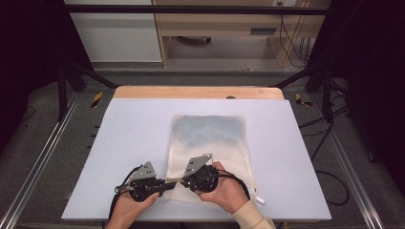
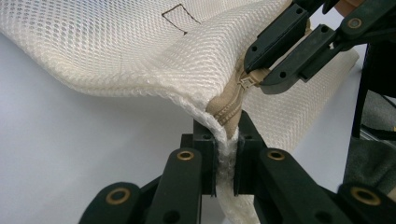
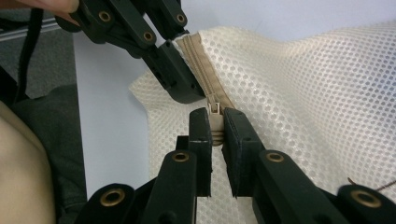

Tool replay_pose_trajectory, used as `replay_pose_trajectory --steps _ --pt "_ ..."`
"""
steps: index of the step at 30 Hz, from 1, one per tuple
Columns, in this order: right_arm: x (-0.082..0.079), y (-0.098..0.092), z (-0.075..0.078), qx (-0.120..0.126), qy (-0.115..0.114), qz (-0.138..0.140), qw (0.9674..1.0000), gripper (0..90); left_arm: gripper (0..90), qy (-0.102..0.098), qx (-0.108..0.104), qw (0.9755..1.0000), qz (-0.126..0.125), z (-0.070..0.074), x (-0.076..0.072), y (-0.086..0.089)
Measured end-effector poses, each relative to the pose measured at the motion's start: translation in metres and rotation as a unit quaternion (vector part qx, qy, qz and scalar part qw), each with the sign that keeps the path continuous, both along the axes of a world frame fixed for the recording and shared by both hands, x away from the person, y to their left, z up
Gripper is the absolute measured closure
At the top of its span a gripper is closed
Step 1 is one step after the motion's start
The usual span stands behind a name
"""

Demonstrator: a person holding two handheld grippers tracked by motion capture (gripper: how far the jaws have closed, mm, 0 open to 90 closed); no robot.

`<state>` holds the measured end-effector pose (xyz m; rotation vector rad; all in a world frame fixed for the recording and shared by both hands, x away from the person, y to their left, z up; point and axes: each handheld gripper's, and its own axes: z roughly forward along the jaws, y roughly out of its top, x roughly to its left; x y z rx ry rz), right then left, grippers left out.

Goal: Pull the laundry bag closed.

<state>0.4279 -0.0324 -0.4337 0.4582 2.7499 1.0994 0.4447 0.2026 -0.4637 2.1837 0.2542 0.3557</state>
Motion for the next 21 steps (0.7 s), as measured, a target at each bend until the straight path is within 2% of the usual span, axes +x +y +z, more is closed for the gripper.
replay_pose_trajectory --steps 2,8,21 --pt "0.001 -0.001 -0.002 -0.002 0.006 -0.006 1.0 82.4 82.4 -0.004 0.003 1.0 -0.003 0.0 0.0 0.0" --pt "0.003 -0.007 -0.003 -0.002 0.01 -0.014 0.9999 82.4 82.4 -0.001 -0.003 1.0 0.001 0.0 0.0 0.0" --pt "0.0 -0.013 0.001 0.0 0.004 -0.018 0.9998 82.3 82.2 -0.002 -0.004 1.0 0.003 -0.001 -0.002 -0.007"
